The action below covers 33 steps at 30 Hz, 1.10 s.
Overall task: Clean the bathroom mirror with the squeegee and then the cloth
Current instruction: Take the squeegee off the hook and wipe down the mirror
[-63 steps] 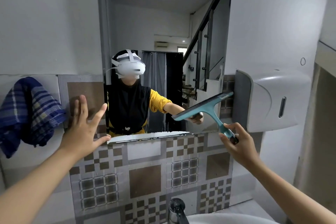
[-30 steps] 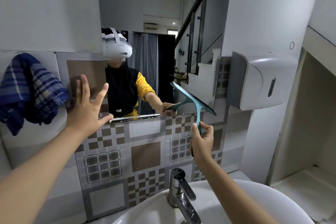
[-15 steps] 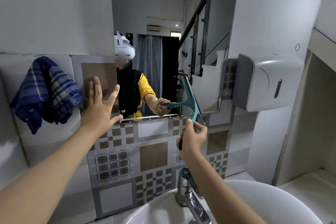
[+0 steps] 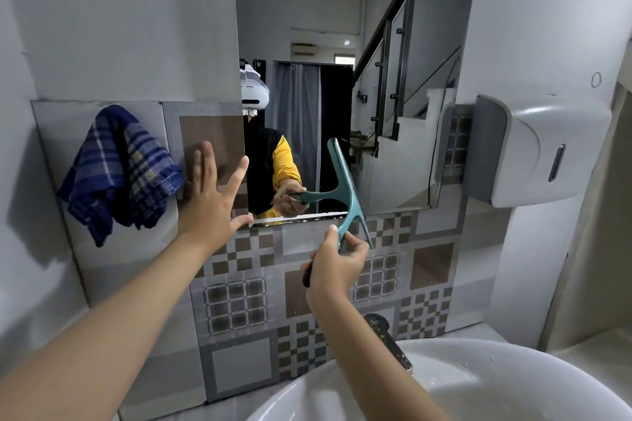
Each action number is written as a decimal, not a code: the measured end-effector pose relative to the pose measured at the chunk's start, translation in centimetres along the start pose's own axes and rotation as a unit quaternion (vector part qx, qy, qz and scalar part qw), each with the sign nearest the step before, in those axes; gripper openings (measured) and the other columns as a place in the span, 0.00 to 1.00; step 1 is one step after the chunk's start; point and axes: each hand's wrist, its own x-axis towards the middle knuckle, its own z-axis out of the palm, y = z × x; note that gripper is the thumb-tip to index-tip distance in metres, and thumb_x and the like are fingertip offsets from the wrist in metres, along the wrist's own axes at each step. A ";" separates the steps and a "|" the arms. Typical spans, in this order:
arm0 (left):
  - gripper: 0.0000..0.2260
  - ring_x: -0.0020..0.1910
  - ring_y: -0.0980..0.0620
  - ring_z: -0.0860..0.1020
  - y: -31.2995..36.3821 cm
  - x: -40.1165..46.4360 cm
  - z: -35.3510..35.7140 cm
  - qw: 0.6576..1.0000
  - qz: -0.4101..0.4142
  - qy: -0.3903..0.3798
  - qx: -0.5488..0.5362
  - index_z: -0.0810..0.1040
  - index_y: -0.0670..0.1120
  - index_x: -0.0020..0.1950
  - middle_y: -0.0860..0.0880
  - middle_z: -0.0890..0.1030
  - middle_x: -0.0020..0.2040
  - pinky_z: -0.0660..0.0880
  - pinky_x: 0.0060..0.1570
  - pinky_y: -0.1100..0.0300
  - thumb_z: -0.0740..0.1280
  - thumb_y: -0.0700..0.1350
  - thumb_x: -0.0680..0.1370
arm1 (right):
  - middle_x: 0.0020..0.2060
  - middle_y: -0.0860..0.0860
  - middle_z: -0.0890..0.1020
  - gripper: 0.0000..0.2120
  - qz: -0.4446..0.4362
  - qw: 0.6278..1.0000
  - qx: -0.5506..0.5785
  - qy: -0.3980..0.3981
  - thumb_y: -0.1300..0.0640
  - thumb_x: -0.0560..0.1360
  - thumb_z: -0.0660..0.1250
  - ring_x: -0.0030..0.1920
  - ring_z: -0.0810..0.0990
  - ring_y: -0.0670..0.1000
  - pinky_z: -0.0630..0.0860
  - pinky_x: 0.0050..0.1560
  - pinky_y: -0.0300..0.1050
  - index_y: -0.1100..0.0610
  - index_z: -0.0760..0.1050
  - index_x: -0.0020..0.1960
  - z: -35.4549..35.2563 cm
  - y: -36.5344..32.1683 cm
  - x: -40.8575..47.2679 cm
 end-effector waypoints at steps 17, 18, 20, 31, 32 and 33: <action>0.46 0.73 0.45 0.34 -2.1 -1.9 -0.7 0.999 -0.001 -0.045 0.015 0.42 0.55 0.75 0.48 0.28 0.73 0.58 0.69 0.44 0.73 0.51 0.70 | 0.35 0.58 0.78 0.08 -0.072 0.994 -0.064 -0.043 0.54 0.76 0.67 0.29 0.75 0.51 0.77 0.27 0.48 0.45 0.68 0.47 1.8 4.5 -3.5; 0.46 0.73 0.46 0.33 -2.1 -1.9 -0.8 0.999 -0.003 -0.046 0.016 0.41 0.56 0.75 0.48 0.28 0.73 0.59 0.68 0.45 0.72 0.51 0.70 | 0.34 0.58 0.78 0.08 -0.080 0.993 -0.069 -0.051 0.54 0.76 0.67 0.29 0.75 0.52 0.77 0.28 0.50 0.44 0.68 0.46 1.7 4.7 -3.7; 0.46 0.73 0.46 0.33 -2.2 -2.0 -0.7 0.999 -0.005 -0.046 0.013 0.41 0.56 0.75 0.48 0.28 0.73 0.61 0.67 0.44 0.72 0.51 0.70 | 0.34 0.58 0.78 0.10 -0.099 0.989 -0.088 -0.069 0.54 0.76 0.67 0.29 0.74 0.54 0.78 0.30 0.58 0.41 0.68 0.44 1.6 5.5 -4.2; 0.47 0.74 0.46 0.34 -3.1 -1.9 -0.1 0.999 0.007 -0.039 -0.017 0.42 0.57 0.75 0.50 0.29 0.74 0.60 0.69 0.41 0.73 0.45 0.70 | 0.24 0.46 0.73 0.09 -0.247 0.929 -0.241 -0.136 0.61 0.75 0.70 0.22 0.69 0.44 0.66 0.23 0.36 0.50 0.71 0.46 -3.5 7.4 -2.5; 0.47 0.74 0.46 0.34 -3.2 -1.9 -0.1 0.999 0.007 -0.040 -0.020 0.42 0.58 0.75 0.51 0.29 0.74 0.61 0.68 0.42 0.73 0.44 0.70 | 0.24 0.45 0.72 0.09 -0.258 0.922 -0.255 -0.139 0.60 0.74 0.70 0.22 0.69 0.44 0.66 0.23 0.35 0.50 0.71 0.46 -4.0 7.3 -2.2; 0.47 0.74 0.47 0.33 -3.3 -1.9 -0.1 0.999 0.008 -0.040 -0.021 0.41 0.58 0.75 0.51 0.28 0.74 0.62 0.68 0.42 0.73 0.44 0.70 | 0.24 0.45 0.73 0.09 -0.268 0.915 -0.268 -0.141 0.60 0.74 0.71 0.23 0.70 0.43 0.66 0.23 0.33 0.50 0.71 0.46 -4.4 7.3 -1.9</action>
